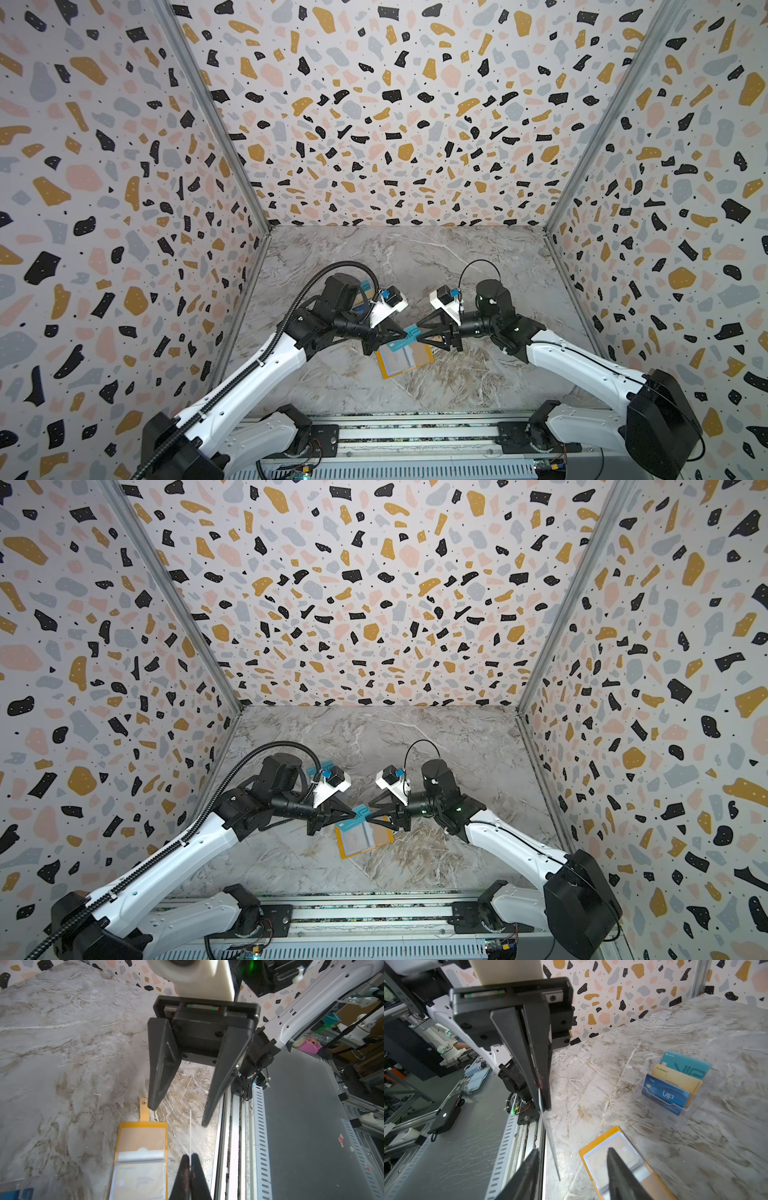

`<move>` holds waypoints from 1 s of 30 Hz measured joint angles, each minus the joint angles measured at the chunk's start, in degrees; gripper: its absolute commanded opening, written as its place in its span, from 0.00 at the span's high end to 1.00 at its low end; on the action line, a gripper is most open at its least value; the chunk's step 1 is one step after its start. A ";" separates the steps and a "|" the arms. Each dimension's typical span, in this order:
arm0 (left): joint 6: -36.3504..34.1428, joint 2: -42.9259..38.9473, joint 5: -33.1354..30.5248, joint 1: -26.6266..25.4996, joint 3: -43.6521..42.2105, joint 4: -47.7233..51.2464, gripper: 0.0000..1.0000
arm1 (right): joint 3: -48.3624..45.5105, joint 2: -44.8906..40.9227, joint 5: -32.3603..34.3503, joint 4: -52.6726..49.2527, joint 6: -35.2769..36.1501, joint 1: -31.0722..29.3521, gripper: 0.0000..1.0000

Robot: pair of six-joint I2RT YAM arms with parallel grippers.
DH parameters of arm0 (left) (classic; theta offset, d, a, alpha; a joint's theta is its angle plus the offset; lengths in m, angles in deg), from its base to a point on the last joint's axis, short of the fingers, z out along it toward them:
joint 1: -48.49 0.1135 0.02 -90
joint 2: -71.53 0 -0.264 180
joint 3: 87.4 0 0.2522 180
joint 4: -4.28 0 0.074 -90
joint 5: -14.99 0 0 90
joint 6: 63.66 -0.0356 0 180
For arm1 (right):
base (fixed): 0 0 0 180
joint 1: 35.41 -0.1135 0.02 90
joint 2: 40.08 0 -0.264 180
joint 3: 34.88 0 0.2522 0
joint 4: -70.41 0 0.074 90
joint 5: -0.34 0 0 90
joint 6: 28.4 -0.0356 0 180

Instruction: Take the credit cards out of the card holder

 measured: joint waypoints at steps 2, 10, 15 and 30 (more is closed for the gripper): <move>0.48 -0.39 -2.14 0.00 0.00 0.00 1.00 | -0.81 -1.46 1.01 0.04 -0.13 0.50 0.30; -0.42 -0.68 -12.13 1.73 0.22 0.31 1.00 | -4.55 -5.27 7.63 0.85 -1.88 1.16 0.15; -4.57 0.92 -16.65 4.44 3.13 1.18 1.00 | -5.75 -5.25 12.61 1.25 -3.15 1.53 0.06; -23.06 9.40 -14.43 17.90 8.66 1.86 1.00 | -7.32 -4.59 29.94 2.51 -5.31 1.90 0.01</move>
